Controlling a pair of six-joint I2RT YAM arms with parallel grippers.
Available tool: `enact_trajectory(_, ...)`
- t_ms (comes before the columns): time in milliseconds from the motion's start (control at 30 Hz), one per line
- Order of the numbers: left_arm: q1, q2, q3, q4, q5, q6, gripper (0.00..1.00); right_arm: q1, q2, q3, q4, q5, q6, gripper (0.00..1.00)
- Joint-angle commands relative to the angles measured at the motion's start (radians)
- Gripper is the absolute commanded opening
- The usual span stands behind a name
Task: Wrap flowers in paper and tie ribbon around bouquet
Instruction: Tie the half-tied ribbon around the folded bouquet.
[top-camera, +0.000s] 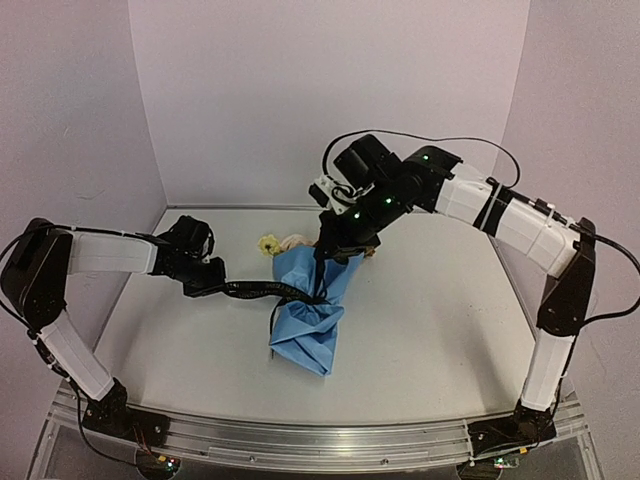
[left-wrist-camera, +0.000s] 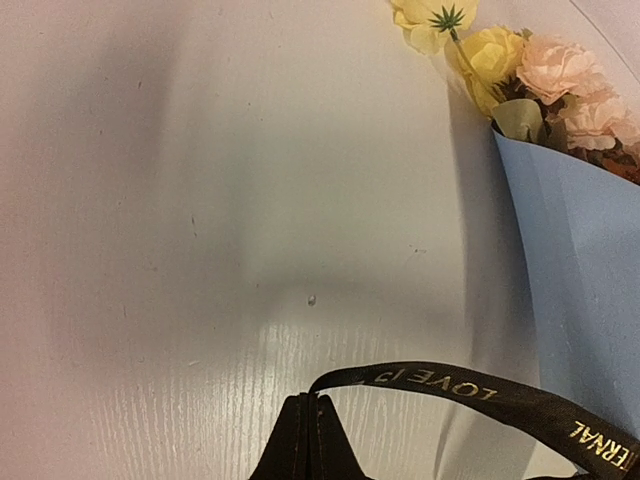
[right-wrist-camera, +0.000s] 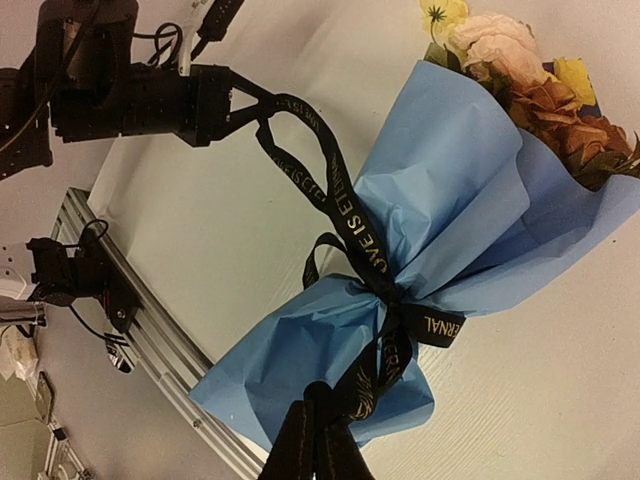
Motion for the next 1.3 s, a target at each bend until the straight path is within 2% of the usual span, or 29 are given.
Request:
enact_trajectory(0,0.002,-0.047,0.004,-0.039,-0.046,-0.034,0.0,0.009,0.071,0.047,-0.092,-0.053,0.011,0.0)
enact_trajectory(233,0.031,-0.064,-0.027,-0.083,-0.072,-0.044,0.0,0.01,0.046,-0.215,-0.05,-0.025,0.029,0.0)
enact_trajectory(433,0.052,-0.036,-0.044,-0.053,-0.03,-0.029,0.0,0.01,-0.012,-0.508,0.082,-0.033,0.101,0.0)
enact_trajectory(533,0.052,-0.021,-0.043,-0.046,-0.014,-0.033,0.0,0.012,-0.079,-0.702,0.209,-0.025,0.134,0.0)
enact_trajectory(667,0.051,-0.006,-0.046,-0.022,0.017,-0.026,0.0,0.016,-0.13,-0.815,0.292,-0.054,0.123,0.01)
enact_trajectory(700,0.051,-0.006,-0.047,-0.01,0.032,-0.021,0.0,0.016,-0.14,-0.832,0.303,-0.06,0.115,0.03)
enact_trajectory(900,0.048,-0.01,-0.031,0.004,0.07,0.013,0.0,-0.005,-0.21,-0.813,0.313,-0.067,0.026,0.39)
enact_trajectory(1000,0.047,-0.01,-0.027,0.0,0.079,0.026,0.0,-0.046,-0.239,-0.799,0.313,-0.075,0.002,0.48)
enact_trajectory(1100,0.046,0.001,-0.024,-0.008,0.071,0.031,0.0,-0.108,-0.225,-0.776,0.328,-0.077,0.008,0.5)
enact_trajectory(1267,0.047,0.027,-0.008,0.0,0.088,0.03,0.0,-0.121,-0.098,-0.686,0.366,-0.114,-0.08,0.41)
